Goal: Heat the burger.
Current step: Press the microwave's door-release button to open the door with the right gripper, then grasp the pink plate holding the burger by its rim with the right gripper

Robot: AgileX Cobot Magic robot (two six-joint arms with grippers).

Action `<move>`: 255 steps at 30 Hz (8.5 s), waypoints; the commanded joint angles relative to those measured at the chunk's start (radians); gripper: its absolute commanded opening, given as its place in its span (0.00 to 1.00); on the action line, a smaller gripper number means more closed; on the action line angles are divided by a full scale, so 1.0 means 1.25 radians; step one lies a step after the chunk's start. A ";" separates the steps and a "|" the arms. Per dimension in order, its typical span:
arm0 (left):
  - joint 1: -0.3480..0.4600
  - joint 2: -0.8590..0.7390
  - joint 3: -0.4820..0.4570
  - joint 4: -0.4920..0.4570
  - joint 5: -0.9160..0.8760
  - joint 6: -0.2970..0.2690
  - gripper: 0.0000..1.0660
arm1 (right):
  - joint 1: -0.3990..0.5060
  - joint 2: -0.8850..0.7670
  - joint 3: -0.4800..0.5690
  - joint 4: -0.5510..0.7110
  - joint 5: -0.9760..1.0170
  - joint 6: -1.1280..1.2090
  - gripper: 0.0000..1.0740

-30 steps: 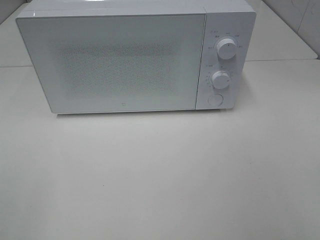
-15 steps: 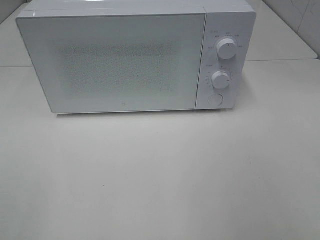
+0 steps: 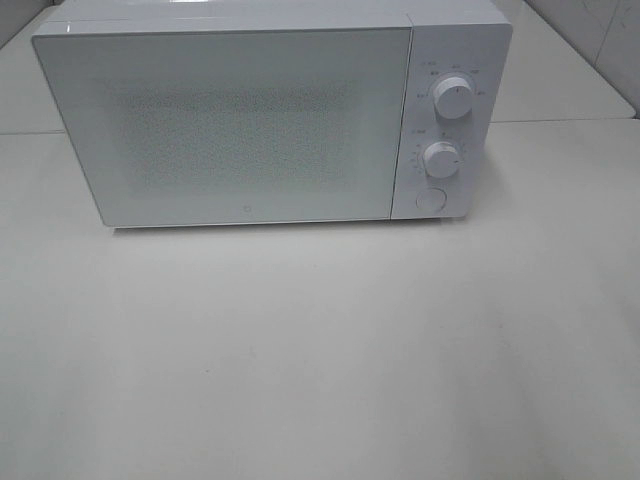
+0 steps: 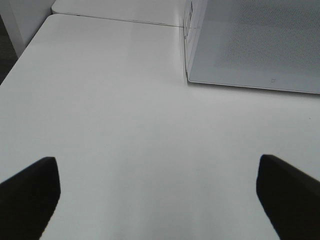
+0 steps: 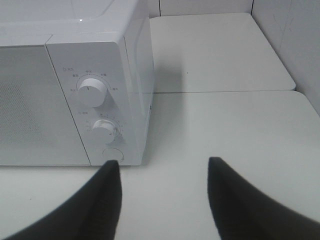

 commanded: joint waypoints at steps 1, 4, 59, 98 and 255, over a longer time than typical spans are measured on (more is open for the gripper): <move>0.005 -0.008 0.002 0.001 -0.001 -0.005 0.94 | -0.002 0.051 0.014 -0.002 -0.086 0.058 0.34; 0.005 -0.008 0.002 0.001 -0.001 -0.005 0.94 | -0.002 0.100 0.019 -0.003 -0.131 0.121 0.22; 0.005 -0.008 0.002 0.001 -0.001 -0.005 0.94 | 0.318 0.939 0.001 0.361 -0.838 1.002 0.00; 0.005 -0.008 0.002 0.001 -0.001 -0.005 0.94 | 0.314 1.186 -0.257 0.482 -0.853 0.990 0.00; 0.005 -0.004 0.002 0.001 -0.001 -0.005 0.94 | 0.271 0.617 -0.274 0.038 0.189 -0.706 0.73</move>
